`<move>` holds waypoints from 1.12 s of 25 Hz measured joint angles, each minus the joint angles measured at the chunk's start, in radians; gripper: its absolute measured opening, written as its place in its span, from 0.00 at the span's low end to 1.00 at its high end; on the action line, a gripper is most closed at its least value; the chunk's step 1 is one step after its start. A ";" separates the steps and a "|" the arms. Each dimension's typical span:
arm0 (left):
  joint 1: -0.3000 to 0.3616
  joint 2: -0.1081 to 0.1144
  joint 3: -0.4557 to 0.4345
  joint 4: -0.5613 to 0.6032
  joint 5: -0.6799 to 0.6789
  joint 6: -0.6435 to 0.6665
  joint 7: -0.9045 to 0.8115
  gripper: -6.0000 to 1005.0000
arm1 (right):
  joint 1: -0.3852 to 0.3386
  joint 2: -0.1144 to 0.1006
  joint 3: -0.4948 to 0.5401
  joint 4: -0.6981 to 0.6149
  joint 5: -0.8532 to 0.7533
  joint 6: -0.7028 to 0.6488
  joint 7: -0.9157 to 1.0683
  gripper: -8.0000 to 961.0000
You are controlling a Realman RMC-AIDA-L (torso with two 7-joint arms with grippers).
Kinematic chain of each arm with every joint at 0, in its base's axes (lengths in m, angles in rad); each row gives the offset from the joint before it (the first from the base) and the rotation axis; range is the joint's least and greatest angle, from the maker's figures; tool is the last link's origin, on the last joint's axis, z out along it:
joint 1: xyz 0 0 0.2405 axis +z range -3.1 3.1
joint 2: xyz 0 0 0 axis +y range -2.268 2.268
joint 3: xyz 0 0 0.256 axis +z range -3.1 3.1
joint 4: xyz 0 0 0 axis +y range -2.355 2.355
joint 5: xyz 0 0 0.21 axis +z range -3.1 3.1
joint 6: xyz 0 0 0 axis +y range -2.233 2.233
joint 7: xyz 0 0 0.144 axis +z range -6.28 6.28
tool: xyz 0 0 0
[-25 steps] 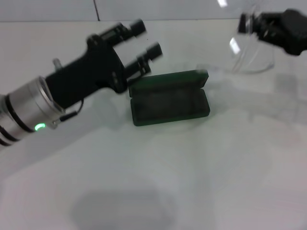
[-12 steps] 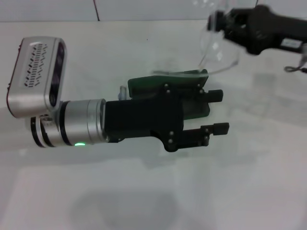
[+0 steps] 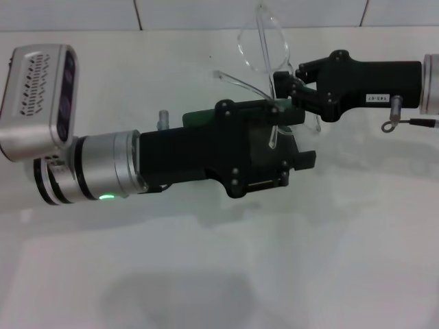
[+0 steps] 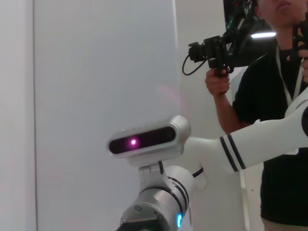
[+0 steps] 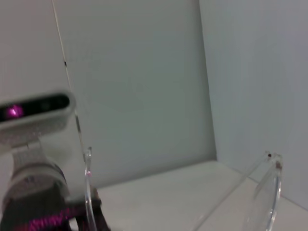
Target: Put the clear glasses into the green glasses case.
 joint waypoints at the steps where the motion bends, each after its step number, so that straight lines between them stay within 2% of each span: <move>1: 0.000 0.000 0.000 -0.003 -0.003 0.000 0.000 0.56 | 0.000 0.000 0.000 -0.001 -0.005 0.003 0.000 0.13; 8: 0.001 0.000 0.001 -0.031 -0.030 -0.001 -0.004 0.56 | 0.000 0.001 -0.006 -0.041 -0.068 -0.011 -0.001 0.13; 11: 0.001 -0.001 0.000 -0.041 -0.040 -0.003 -0.006 0.56 | -0.001 0.001 -0.017 -0.055 -0.081 -0.064 -0.002 0.13; 20: 0.015 0.001 0.000 -0.043 -0.058 -0.011 -0.011 0.56 | -0.045 0.003 -0.011 -0.125 -0.082 -0.131 -0.010 0.13; 28: 0.028 0.000 0.000 -0.043 -0.065 -0.011 -0.009 0.56 | -0.048 0.001 -0.010 -0.129 -0.080 -0.172 -0.006 0.13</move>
